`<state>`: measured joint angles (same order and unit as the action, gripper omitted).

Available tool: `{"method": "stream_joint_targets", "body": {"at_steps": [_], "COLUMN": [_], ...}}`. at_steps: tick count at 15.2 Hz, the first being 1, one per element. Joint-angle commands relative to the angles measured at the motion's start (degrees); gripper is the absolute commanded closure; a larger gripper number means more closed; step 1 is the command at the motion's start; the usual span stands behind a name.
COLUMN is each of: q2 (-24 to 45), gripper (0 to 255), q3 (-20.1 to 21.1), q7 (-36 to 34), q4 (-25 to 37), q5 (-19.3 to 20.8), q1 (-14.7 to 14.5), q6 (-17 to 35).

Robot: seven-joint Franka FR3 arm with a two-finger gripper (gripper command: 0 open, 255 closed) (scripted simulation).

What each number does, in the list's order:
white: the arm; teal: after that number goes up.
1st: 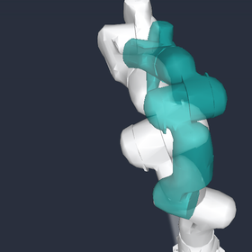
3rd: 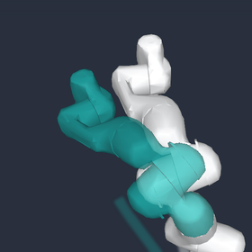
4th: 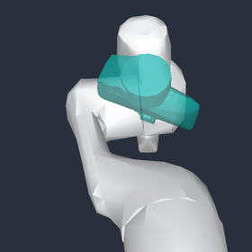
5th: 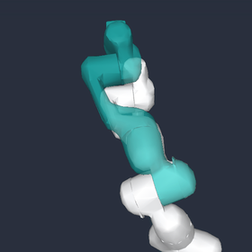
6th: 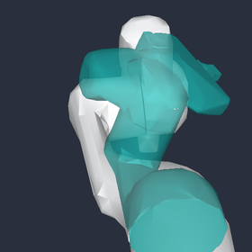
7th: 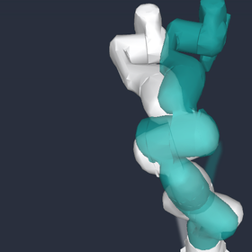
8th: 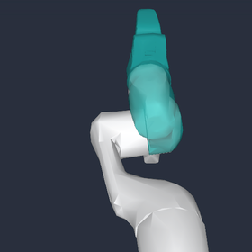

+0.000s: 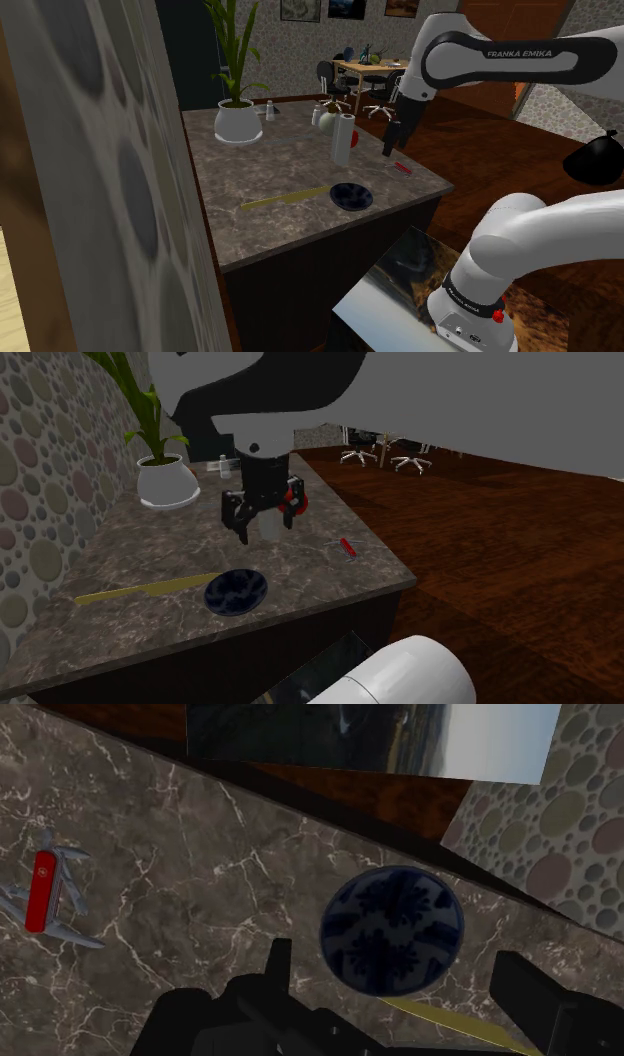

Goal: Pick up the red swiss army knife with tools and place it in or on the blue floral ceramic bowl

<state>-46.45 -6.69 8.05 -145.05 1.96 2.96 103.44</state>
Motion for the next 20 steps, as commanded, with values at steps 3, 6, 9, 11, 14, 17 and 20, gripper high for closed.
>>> {"method": "stream_joint_targets", "body": {"at_steps": [3, 6, 9, 11, 14, 17, 20], "q2": [2.54, 5.37, 8.93, 11.68, 16.33, 21.54, 27.32], "gripper": [0, 0, 0, 0, 0, 0, 0], "q3": [-4.57, -8.20, -11.94, -14.49, -18.47, -22.60, -26.90], "q7": [4.04, 7.14, 10.32, 12.53, 16.04, 19.99, 24.64], "q4": [-2.39, -3.18, -3.32, -3.04, -2.09, -0.49, 1.71], "q5": [2.71, 4.49, 5.87, 6.47, 6.73, 5.93, 3.68], "q1": [2.24, 3.75, 4.97, 5.57, 6.02, 5.91, 5.18], "q6": [5.60, 9.73, 13.99, 16.84, 21.09, 25.19, 28.99]}}
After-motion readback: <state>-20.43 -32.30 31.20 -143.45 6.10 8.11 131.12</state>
